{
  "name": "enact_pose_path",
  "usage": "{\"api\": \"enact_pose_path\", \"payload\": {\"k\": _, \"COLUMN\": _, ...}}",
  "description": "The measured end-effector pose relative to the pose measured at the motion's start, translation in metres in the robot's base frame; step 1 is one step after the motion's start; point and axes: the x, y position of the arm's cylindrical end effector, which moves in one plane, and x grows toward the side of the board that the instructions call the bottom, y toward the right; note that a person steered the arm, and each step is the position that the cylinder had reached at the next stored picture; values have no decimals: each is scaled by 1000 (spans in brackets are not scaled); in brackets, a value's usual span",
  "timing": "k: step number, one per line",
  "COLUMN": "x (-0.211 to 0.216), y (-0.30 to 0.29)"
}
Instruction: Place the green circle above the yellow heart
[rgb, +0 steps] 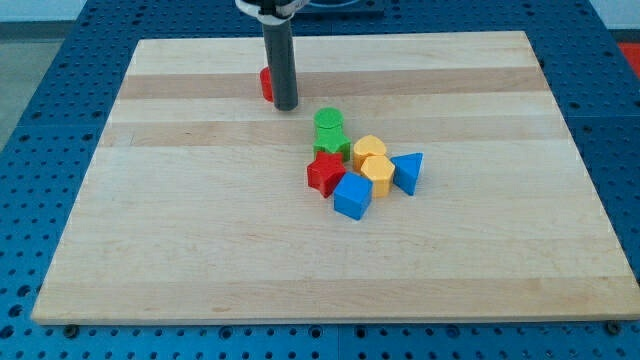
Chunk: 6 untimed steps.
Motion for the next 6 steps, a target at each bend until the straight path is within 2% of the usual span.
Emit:
{"api": "enact_pose_path", "payload": {"k": 1, "x": 28, "y": 0}}
{"api": "enact_pose_path", "payload": {"k": 6, "x": 28, "y": 65}}
